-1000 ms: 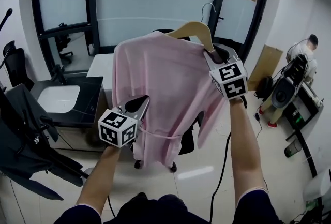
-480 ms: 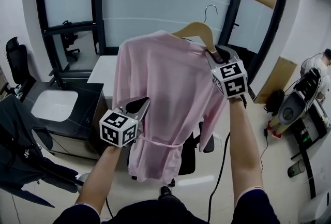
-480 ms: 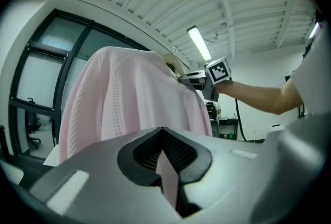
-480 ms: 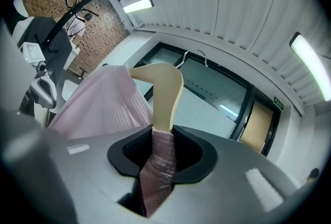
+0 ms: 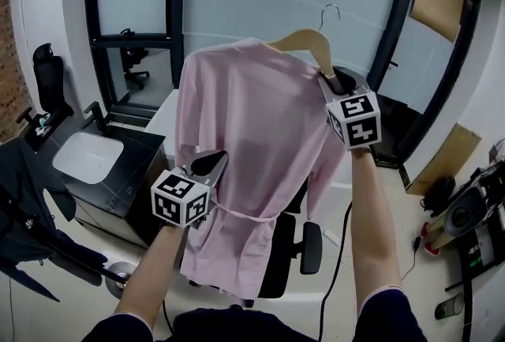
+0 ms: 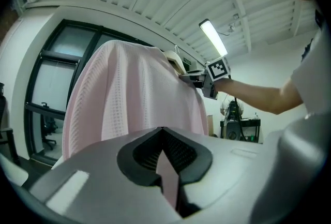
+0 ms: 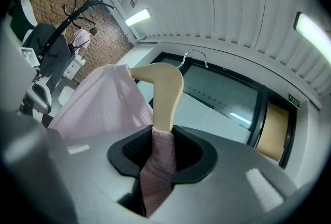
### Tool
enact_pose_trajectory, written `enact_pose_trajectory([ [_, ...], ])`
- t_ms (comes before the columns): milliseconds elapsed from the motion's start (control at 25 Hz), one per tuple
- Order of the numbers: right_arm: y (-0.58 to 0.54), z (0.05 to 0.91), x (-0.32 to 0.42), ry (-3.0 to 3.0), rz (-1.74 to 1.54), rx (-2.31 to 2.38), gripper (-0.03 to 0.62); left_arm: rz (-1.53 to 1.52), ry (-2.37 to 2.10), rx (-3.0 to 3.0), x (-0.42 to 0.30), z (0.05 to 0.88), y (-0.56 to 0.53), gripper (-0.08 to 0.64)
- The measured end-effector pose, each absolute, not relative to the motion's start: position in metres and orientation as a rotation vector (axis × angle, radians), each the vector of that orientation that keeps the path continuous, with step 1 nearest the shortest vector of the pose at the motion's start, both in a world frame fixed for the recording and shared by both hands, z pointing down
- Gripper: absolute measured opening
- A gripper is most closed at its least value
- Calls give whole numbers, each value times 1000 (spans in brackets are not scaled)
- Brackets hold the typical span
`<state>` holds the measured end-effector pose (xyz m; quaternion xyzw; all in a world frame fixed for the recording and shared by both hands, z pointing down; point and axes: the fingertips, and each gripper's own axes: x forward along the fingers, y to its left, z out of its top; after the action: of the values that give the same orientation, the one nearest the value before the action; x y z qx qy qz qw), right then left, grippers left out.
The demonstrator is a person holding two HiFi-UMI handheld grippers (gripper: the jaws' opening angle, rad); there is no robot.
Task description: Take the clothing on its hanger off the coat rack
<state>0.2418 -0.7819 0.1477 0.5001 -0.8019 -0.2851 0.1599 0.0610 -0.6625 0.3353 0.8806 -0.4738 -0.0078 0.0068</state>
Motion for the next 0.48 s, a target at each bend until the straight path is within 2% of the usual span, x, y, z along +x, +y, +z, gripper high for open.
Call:
enact_pose_trajectory([
  [200,-794,180,225,-2337,-800,1340,106,12,-1529,2688,51,356,-672,12],
  [480,-777,282,217,-2346,-688,1242,106,110,-1514,2543,24,424,-653,12],
])
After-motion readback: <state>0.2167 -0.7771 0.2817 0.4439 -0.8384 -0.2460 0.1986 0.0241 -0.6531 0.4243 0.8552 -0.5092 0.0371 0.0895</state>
